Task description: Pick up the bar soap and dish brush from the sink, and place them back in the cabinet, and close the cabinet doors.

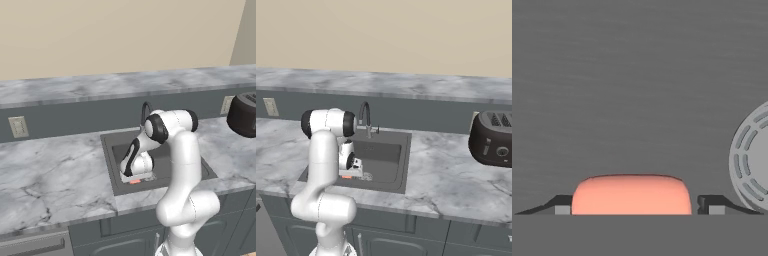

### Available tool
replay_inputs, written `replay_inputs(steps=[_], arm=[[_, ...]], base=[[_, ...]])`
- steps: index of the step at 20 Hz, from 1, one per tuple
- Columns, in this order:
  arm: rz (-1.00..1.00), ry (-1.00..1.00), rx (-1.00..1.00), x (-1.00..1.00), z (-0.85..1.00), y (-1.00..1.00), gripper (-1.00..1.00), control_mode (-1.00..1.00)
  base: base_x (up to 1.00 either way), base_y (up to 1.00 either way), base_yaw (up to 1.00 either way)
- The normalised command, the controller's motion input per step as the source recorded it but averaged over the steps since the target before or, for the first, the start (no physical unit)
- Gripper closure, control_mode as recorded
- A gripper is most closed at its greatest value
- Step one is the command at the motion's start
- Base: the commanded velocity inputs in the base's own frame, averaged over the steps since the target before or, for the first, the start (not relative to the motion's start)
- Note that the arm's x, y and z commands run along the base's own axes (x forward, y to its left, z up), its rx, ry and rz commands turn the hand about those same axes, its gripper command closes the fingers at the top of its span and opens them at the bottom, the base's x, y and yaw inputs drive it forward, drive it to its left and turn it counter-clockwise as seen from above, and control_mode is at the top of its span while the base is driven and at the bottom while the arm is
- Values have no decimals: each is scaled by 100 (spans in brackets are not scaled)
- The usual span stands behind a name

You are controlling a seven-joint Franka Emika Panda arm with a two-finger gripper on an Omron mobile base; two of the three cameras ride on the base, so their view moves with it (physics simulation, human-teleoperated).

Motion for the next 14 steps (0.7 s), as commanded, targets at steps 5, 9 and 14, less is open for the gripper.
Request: replay_inputs(steps=[5,9,14], arm=[[0,0,0,0,0,0,100,-100],[0,0,0,0,0,0,100,-100],[0,-1,0,0,1,0,100,-100]], base=[[0,0,0],[0,0,0],[0,0,0]])
